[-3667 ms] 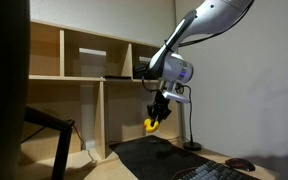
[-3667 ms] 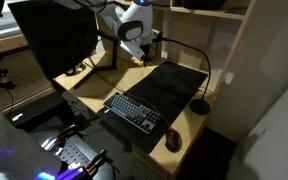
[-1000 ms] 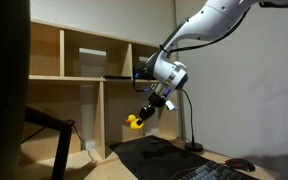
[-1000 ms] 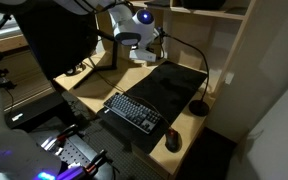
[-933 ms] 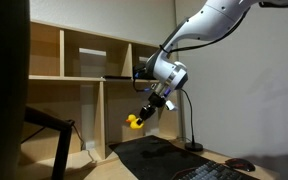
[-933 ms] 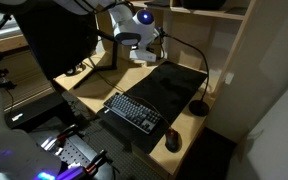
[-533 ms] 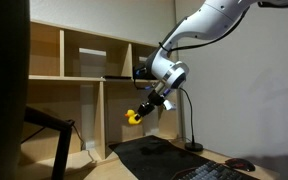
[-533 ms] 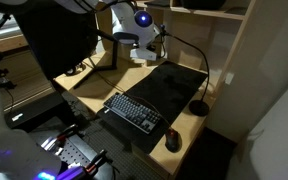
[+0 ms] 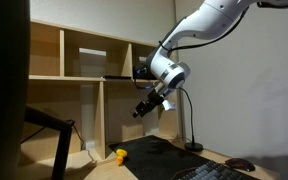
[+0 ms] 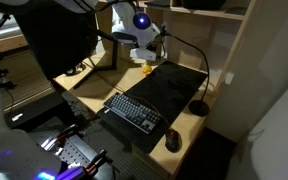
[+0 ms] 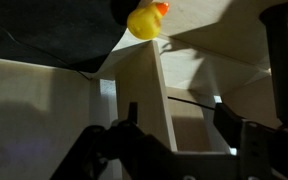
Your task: Pick the duck from the top cabinet and put it on the desk
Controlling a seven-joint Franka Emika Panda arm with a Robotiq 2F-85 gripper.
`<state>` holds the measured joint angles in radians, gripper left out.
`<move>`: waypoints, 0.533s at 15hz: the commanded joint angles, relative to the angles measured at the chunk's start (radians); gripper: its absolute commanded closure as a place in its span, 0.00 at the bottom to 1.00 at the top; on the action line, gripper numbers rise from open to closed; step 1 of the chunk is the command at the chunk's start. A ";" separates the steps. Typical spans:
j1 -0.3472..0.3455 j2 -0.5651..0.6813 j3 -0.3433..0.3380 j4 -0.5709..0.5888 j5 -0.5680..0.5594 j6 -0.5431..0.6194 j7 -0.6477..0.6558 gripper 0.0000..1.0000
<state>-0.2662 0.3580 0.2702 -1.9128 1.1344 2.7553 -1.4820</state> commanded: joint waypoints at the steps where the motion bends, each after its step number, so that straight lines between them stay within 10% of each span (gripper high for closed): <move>1: 0.010 0.009 -0.015 -0.012 -0.029 0.017 0.039 0.00; 4: 0.009 0.021 -0.003 0.006 0.001 0.106 -0.022 0.00; 8: -0.058 0.084 0.125 0.178 0.349 0.209 -0.357 0.00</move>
<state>-0.2766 0.3764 0.3179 -1.8654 1.3061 2.9140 -1.6445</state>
